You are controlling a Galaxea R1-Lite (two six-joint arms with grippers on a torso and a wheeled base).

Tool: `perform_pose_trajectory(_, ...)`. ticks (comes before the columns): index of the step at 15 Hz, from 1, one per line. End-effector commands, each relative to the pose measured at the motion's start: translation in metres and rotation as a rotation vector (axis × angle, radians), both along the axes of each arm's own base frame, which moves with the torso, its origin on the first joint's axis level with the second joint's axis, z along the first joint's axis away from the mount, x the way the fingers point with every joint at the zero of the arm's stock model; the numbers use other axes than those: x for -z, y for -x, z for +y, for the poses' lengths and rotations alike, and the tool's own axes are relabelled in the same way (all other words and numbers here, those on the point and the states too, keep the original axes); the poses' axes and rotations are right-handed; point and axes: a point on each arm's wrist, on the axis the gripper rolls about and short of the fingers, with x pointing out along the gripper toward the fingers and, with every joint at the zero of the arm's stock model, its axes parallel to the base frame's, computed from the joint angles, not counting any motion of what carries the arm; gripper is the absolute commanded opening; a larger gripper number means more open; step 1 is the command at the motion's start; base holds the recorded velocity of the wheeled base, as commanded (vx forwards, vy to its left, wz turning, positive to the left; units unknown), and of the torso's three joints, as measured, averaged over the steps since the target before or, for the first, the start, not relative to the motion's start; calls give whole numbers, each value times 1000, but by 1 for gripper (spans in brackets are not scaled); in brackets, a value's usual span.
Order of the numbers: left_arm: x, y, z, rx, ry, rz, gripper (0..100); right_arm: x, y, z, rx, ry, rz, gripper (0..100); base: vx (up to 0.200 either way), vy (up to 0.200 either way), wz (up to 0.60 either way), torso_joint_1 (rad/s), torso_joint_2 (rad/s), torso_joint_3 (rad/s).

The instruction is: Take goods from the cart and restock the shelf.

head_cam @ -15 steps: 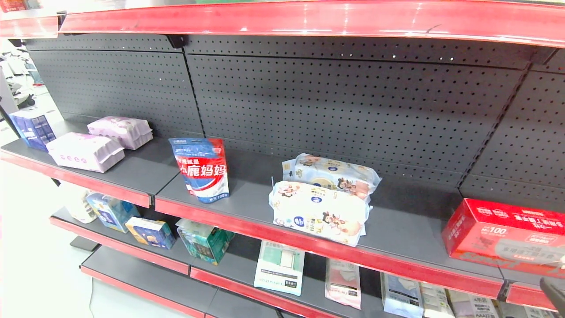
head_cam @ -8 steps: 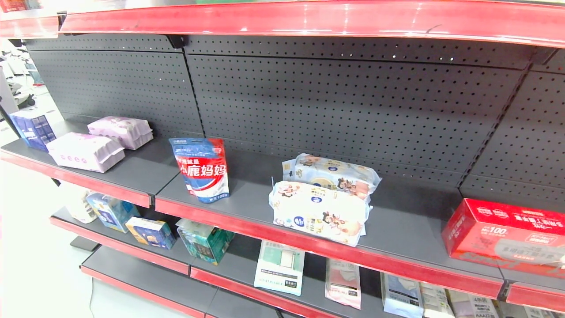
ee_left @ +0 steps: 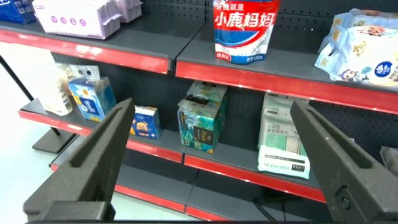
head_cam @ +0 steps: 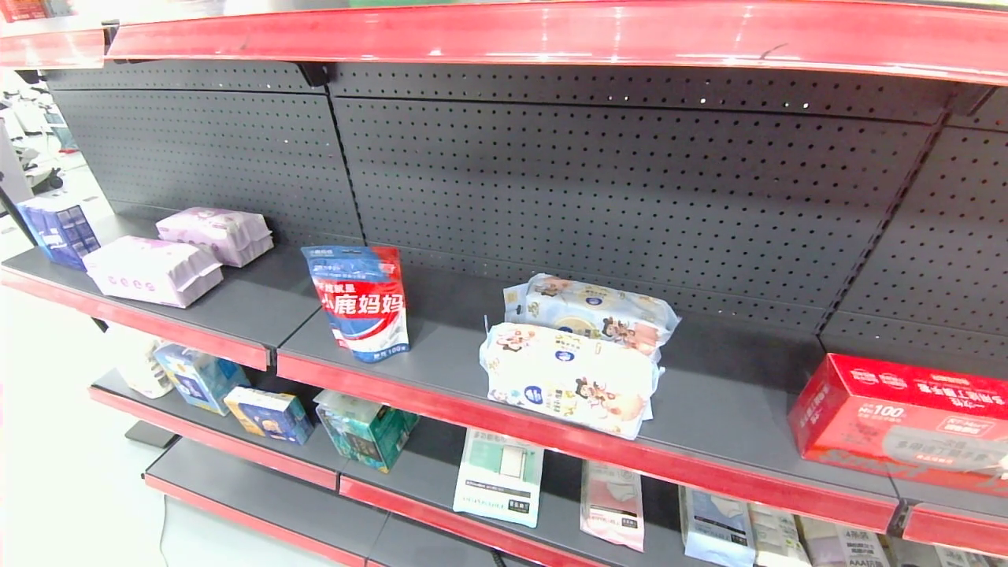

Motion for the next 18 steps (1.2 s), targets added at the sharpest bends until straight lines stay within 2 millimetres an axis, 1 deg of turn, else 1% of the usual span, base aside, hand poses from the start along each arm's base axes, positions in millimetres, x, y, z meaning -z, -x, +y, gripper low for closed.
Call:
perform_pose_trajectory(1,0,0,0,-1,0,1,100,-1,0,0,0,8,-6,100,0,0,0,0,0,0)
perform_pose_trajectory(4,0,0,0,-1,5,1,100,0,0,0,3,-34,-3,100,0,0,0,0,0,0)
perform_pose_trajectory(12,0,0,0,-1,0,1,100,0,0,0,6,-37,-3,100,0,0,0,0,0,0)
perform_pose_trajectory(18,0,0,0,-1,2,1,100,0,0,0,6,-37,-3,100,0,0,-600,9,0,2)
